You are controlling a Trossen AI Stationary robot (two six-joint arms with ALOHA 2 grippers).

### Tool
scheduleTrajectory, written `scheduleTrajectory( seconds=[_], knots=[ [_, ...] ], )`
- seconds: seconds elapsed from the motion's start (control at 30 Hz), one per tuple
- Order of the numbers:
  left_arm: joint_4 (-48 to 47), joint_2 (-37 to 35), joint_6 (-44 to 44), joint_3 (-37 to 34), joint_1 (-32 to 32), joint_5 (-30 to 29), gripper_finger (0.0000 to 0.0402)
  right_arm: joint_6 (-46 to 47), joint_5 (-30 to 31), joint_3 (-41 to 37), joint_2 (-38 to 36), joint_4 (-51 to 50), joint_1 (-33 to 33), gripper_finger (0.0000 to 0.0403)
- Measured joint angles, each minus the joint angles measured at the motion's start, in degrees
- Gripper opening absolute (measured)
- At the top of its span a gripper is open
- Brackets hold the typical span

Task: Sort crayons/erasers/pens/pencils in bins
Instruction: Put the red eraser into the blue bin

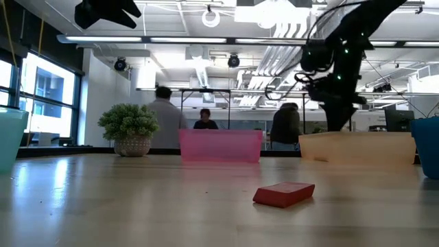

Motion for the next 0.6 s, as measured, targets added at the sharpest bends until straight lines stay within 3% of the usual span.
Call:
scheduleTrajectory(
  seconds=[0.27, 0.4, 0.6],
  knots=[
    [-2.22, 0.00, -2.41, 0.00, -0.02, 1.75, 0.0127, 1.33, 0.08, 6.31, -0.35, -1.00, 10.29, 0.0117],
    [-8.08, -0.02, -7.94, 0.00, -0.02, 2.07, 0.0127, 1.23, 0.21, 8.97, -0.35, -0.93, 16.67, 0.0117],
    [-19.07, -0.02, -14.29, 0.00, 0.00, 7.11, 0.0127, 2.89, 0.20, 12.37, -0.35, 1.14, 26.66, 0.0117]
  ],
)
